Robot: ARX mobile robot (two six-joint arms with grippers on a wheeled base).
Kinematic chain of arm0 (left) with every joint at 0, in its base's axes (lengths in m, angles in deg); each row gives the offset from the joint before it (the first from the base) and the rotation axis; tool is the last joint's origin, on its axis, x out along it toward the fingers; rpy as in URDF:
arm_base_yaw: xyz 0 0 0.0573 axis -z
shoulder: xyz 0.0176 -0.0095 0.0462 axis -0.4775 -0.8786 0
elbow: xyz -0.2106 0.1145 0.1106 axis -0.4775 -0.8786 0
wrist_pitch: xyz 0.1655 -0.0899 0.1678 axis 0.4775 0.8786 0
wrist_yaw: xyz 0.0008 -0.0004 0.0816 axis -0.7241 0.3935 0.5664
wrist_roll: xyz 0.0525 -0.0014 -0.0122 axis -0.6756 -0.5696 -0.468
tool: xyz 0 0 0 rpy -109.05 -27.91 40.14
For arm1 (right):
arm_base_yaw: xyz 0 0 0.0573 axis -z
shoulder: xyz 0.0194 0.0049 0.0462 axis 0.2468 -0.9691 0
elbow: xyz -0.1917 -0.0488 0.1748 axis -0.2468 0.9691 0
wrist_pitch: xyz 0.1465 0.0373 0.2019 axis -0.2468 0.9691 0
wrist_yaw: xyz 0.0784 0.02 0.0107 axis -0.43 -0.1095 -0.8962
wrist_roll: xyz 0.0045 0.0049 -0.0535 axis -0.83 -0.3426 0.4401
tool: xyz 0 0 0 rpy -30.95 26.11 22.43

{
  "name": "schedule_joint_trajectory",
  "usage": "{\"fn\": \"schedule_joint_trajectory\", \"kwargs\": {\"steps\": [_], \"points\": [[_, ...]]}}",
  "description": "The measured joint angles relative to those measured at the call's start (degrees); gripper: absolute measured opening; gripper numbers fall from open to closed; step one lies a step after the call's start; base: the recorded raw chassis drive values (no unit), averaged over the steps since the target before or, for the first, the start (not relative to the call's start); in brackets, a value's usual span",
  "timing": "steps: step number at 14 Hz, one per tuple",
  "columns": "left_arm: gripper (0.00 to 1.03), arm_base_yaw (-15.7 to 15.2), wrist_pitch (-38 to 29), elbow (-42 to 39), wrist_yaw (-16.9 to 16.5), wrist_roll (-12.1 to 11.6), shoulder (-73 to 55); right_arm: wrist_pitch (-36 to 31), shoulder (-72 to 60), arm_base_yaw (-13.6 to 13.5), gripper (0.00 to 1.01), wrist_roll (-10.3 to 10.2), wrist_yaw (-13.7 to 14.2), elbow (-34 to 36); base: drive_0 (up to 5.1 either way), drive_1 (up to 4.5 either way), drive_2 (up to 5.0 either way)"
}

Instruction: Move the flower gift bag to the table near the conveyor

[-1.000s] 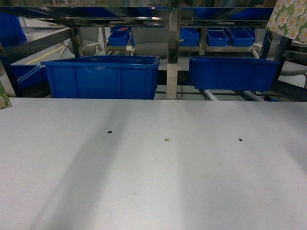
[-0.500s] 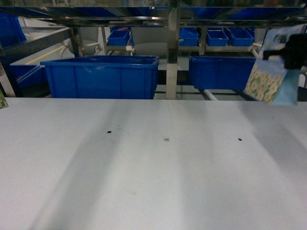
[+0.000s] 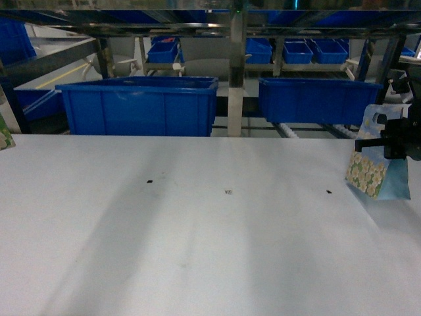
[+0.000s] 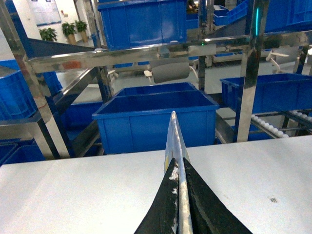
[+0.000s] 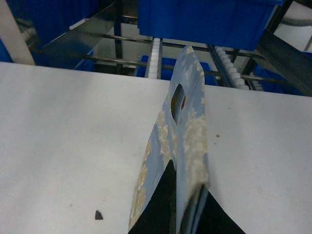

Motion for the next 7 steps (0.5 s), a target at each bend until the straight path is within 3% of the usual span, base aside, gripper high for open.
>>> {"fn": "schedule_joint_trajectory", "kwargs": {"steps": [4, 5, 6, 7], "points": [[0.02, 0.00, 0.00, 0.00, 0.04, -0.02, 0.00, -0.39, -1.18, -0.17, 0.02, 1.27, -1.90, 1.18, 0.0, 0.00, 0.0], [0.02, 0.00, 0.00, 0.00, 0.04, -0.02, 0.00, 3.19, -1.18, -0.39, 0.11, 0.72, -2.14, 1.66, 0.0, 0.00, 0.0], [0.02, 0.00, 0.02, 0.00, 0.04, -0.02, 0.00, 4.11, -2.82, -0.39, 0.37, 0.59, -2.16, 2.75, 0.0, 0.00, 0.0], [0.02, 0.00, -0.02, 0.00, 0.04, -0.02, 0.00, 3.91, -2.84, -0.39, 0.48, 0.59, -2.14, 2.75, 0.0, 0.00, 0.0]]}}
